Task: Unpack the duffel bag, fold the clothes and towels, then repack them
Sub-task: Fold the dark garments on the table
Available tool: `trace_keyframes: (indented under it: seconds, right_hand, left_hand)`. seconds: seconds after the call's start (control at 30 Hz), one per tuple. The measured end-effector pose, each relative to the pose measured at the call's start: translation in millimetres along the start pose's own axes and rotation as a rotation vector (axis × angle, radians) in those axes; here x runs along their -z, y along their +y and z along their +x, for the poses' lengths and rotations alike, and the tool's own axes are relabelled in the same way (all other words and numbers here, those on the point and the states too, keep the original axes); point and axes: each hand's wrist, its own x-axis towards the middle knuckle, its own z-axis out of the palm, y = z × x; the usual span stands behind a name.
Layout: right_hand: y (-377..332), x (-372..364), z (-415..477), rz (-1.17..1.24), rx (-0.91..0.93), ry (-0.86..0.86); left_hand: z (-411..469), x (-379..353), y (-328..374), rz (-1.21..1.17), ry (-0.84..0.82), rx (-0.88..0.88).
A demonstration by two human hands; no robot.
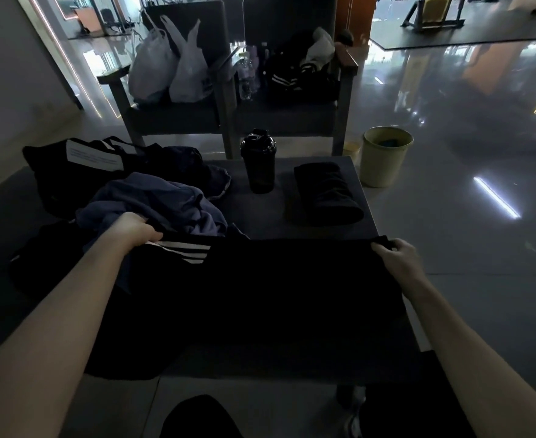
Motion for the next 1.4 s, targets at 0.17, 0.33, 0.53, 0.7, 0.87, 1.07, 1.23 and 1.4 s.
trace_keyframes:
  seconds: [0.17,0.33,0.53,0.7,0.87,1.07,1.23,1.4]
  right_hand:
    - [-9,-20,-14,-0.110,0.025,-0.016]
    - [6,-18,-36,-0.279,0.065,-0.003]
    - [14,-28,-68,-0.656,0.139,0.063]
    - [-49,-73,-95,-0.458,0.737,-0.035]
    - [-137,-146,-99,-0.297,0.809,-0.586]
    - [-172,-208,-99,-0.104,0.637,-0.870]
    - [-180,-216,-97,0.023,0.597,-0.946]
    - [-180,-222,-96,0.034,0.655,-0.608]
  left_hand:
    - [0,-25,-6,-0.404,-0.182,0.005]
    - [17,-49,-60,-0.542,-0.173,0.080]
    - [-44,-33,-51,-0.332,-0.250,0.053]
    - [-60,-27,-41,-0.162,-0.056,-0.289]
    - [-66,-23,-31,-0.147,-0.029,-0.435]
    - [-62,-21,-30,-0.129,0.013,-0.496]
    - [-58,-18,-35,-0.162,-0.007,-0.491]
    - [-61,-17,-50,-0.093,-0.264,-0.332]
